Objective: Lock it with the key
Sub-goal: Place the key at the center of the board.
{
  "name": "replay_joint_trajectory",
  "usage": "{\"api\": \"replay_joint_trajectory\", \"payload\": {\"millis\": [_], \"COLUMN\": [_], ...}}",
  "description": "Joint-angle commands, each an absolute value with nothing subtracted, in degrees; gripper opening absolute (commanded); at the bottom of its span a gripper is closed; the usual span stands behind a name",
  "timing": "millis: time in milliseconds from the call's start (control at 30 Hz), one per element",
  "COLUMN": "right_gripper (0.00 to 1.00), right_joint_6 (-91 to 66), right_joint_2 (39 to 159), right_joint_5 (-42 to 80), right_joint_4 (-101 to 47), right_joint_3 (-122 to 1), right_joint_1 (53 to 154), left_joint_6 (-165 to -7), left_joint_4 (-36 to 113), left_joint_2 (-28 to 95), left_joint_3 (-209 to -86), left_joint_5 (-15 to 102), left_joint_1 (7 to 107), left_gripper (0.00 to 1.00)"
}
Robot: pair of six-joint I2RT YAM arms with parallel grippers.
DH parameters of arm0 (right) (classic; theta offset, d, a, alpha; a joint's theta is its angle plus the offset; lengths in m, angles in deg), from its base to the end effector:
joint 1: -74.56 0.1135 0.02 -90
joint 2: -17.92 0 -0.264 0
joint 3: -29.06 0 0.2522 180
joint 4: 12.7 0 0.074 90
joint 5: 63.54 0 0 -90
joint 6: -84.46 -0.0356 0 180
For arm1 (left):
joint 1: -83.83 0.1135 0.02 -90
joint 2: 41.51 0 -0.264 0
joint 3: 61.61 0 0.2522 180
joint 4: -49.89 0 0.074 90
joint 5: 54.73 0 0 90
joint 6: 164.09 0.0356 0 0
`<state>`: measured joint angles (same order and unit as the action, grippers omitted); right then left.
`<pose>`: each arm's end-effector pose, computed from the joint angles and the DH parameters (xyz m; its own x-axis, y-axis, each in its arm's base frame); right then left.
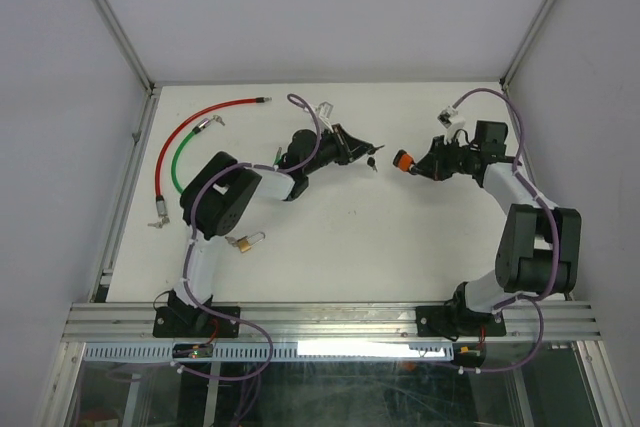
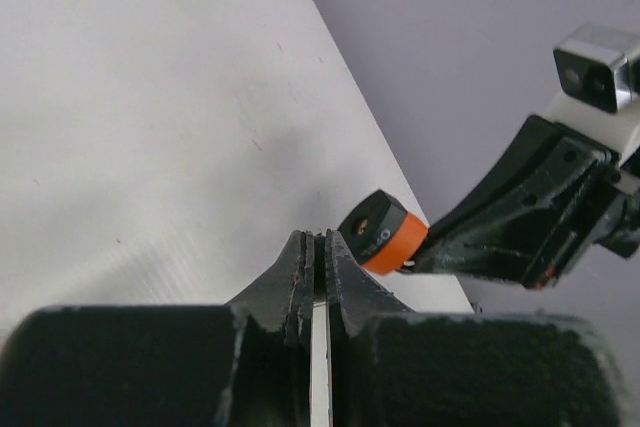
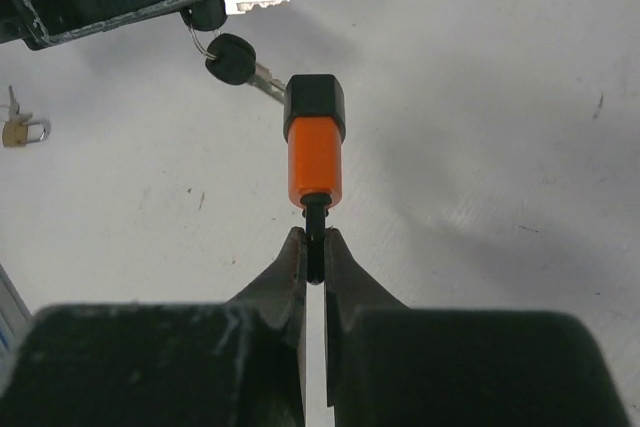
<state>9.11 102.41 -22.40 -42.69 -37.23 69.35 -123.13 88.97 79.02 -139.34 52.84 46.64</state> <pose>0.3004 -0.0005 0.2249 -0.6068 -0.1118 -0.7870 -0.6137 0.6951 0.3745 0.3495 -0.2787 0.1625 -0.6503 -0.4103 -0.6394 0.4960 0.4081 -0.7664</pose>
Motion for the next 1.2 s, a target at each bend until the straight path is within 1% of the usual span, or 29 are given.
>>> {"api": "replay_joint_trajectory", "payload": {"millis": [0, 267, 433, 667, 733, 833, 900, 967, 1067, 1167], "right_gripper": [0.0, 0.01, 0.03, 0.09, 0.1, 0.19, 0.26, 0.37, 0.51, 0.58], "right_joint_6": [-2.19, -8.22, -10.5, -12.48, -12.72, -12.92, -12.68, -11.59, -9.03, -6.36], "right_joint_2": [105.31, 111.06, 112.92, 116.21, 116.8, 117.12, 117.19, 116.89, 115.17, 112.86], "right_joint_5": [-19.08, -19.72, -20.17, -20.77, -21.06, -20.4, -20.31, -19.81, -16.71, -14.4], "right_joint_4": [-34.1, -30.89, -29.14, -28.26, -28.53, -28.66, -29.07, -30.24, -31.76, -32.38], "right_joint_3": [-36.84, -37.18, -36.71, -36.98, -37.17, -37.15, -37.41, -38.08, -38.55, -38.35], "right_joint_1": [68.42, 67.53, 67.13, 67.11, 67.04, 67.06, 67.01, 67.0, 67.05, 66.96], "left_joint_6": [-125.68, -128.87, -129.21, -129.05, -128.15, -124.72, -123.42, -121.87, -118.8, -115.23], "left_joint_4": [82.55, 74.89, 73.64, 70.57, 69.1, 66.14, 65.02, 63.93, 63.23, 62.46], "left_joint_2": [83.65, 91.66, 94.74, 97.93, 97.85, 96.74, 95.83, 94.25, 90.92, 86.89], "left_joint_3": [-149.89, -162.57, -165.89, -170.62, -171.19, -171.07, -170.49, -169.65, -167.31, -164.78], "left_joint_5": [47.96, 45.28, 44.13, 44.59, 43.95, 42.24, 41.45, 40.57, 38.24, 35.78], "left_joint_1": [46.14, 45.91, 45.75, 44.34, 43.61, 42.44, 42.25, 42.18, 42.1, 41.97], "left_gripper": [0.0, 0.0, 0.0, 0.0, 0.06, 0.13, 0.19, 0.26, 0.39, 0.51]}}
